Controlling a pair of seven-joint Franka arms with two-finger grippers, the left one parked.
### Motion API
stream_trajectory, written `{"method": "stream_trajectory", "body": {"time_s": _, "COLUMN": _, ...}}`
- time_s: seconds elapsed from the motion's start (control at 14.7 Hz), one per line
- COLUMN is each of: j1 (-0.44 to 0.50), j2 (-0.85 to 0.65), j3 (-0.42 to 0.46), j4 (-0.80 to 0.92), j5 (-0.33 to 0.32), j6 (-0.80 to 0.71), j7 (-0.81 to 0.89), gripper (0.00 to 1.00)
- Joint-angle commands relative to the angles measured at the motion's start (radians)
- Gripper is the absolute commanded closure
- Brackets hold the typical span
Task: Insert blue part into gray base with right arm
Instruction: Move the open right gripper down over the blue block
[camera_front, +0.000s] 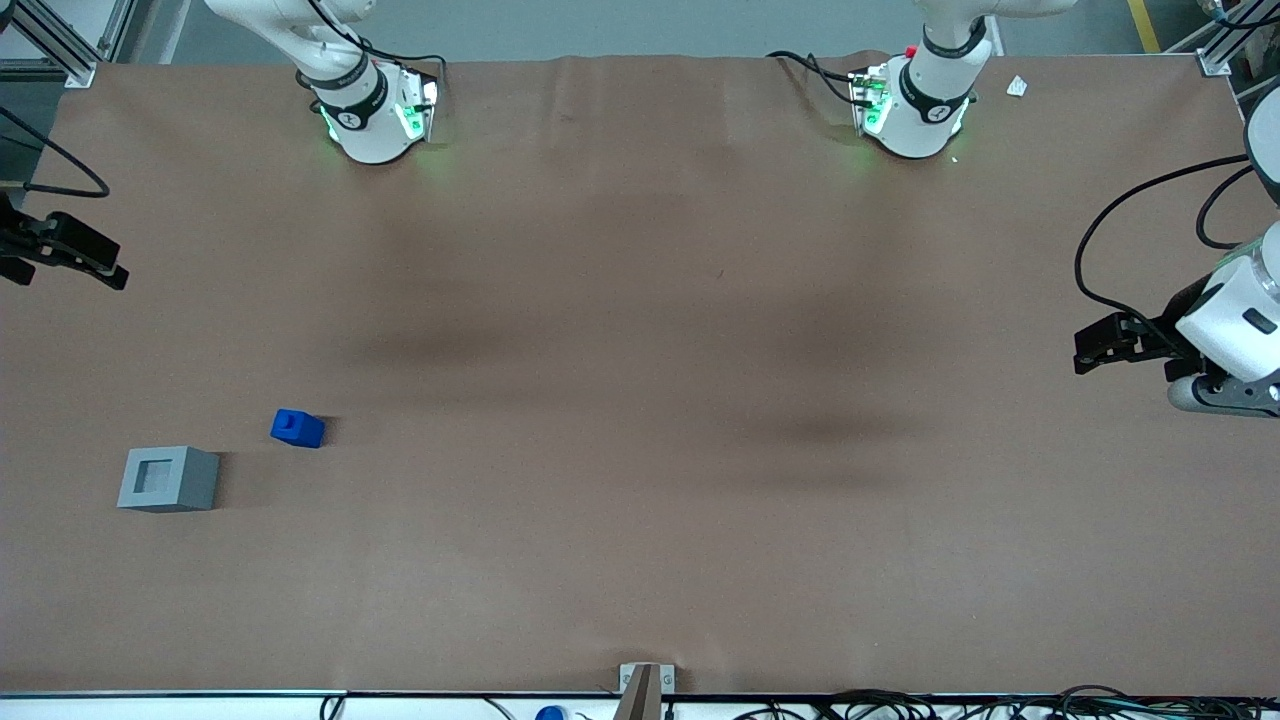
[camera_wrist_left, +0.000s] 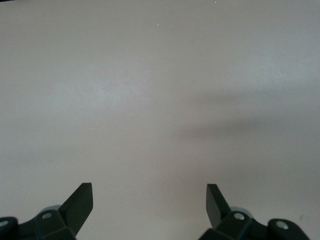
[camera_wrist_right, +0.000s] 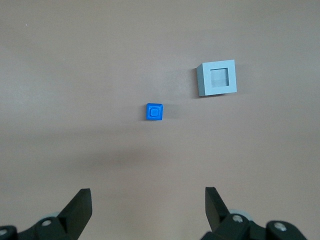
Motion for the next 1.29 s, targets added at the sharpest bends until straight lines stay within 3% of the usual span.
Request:
{"method": "stream_trajectory", "body": {"time_s": 0.0, "j1": 0.005, "j2": 0.006, "j3": -0.001, "j4": 0.017, "j5": -0.018, "j6": -0.017, "j7": 0.013, "gripper": 0.00}}
{"method": "stream_trajectory", "body": {"time_s": 0.75, "j1": -0.016, "j2": 0.010, "j3": -0.002, "j4": 0.013, "j5": -0.046, "j6": -0.059, "j7": -0.042, "gripper": 0.00}}
{"method": "stream_trajectory", "body": {"time_s": 0.95, "j1": -0.021, "j2": 0.029, "j3": -0.005, "j4": 0.006, "j5": -0.049, "j6": -0.123, "j7": -0.217, "gripper": 0.00}}
{"method": "stream_trajectory", "body": {"time_s": 1.22, "j1": -0.058, "j2": 0.062, "j3": -0.007, "j4": -0.023, "j5": 0.023, "j6": -0.049, "j7": -0.207, "gripper": 0.00}}
